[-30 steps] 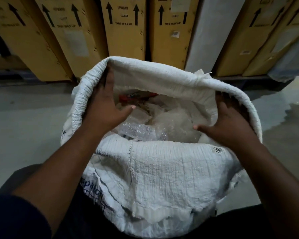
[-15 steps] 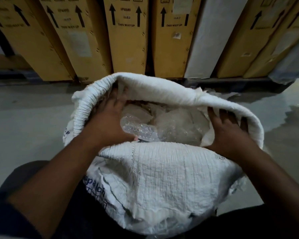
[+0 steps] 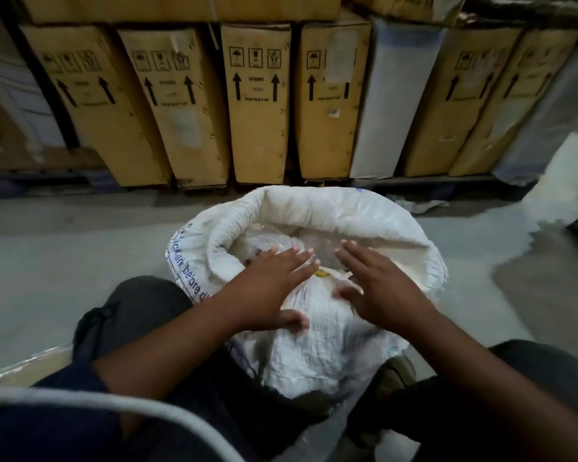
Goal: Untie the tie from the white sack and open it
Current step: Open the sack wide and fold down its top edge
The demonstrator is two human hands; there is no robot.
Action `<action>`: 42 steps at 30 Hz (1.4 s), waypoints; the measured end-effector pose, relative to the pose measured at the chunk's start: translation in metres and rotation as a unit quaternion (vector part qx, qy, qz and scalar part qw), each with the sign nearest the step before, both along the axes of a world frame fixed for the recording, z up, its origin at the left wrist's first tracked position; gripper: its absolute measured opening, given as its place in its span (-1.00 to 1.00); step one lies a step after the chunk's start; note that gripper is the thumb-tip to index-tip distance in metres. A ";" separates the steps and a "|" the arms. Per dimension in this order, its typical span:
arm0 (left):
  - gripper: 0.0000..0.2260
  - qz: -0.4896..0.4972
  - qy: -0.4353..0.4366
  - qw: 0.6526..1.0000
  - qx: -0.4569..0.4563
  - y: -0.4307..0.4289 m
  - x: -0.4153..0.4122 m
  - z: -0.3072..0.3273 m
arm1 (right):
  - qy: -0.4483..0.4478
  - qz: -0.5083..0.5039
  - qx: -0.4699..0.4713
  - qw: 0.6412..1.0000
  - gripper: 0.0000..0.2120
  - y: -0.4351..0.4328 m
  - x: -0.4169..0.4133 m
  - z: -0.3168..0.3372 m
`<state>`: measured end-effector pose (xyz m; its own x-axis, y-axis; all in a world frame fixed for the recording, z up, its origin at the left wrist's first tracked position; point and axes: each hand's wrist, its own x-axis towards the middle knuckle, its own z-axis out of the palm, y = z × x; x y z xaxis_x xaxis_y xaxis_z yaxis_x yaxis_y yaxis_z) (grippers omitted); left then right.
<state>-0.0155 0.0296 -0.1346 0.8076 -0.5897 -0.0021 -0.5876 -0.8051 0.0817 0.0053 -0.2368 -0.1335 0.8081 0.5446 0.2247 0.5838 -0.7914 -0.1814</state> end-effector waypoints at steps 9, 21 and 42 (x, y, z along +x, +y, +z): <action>0.33 0.062 -0.042 0.992 0.103 -0.007 -0.032 -0.026 | 0.012 0.077 -0.190 0.979 0.15 0.010 -0.041 -0.028; 0.37 0.132 0.154 0.954 0.221 -0.011 -0.069 -0.050 | 0.117 0.100 -0.296 0.943 0.03 0.011 -0.063 -0.063; -0.41 0.170 -0.058 0.977 -0.113 -0.001 0.029 -0.008 | -0.048 -0.005 -0.138 0.989 -0.35 0.043 0.015 0.001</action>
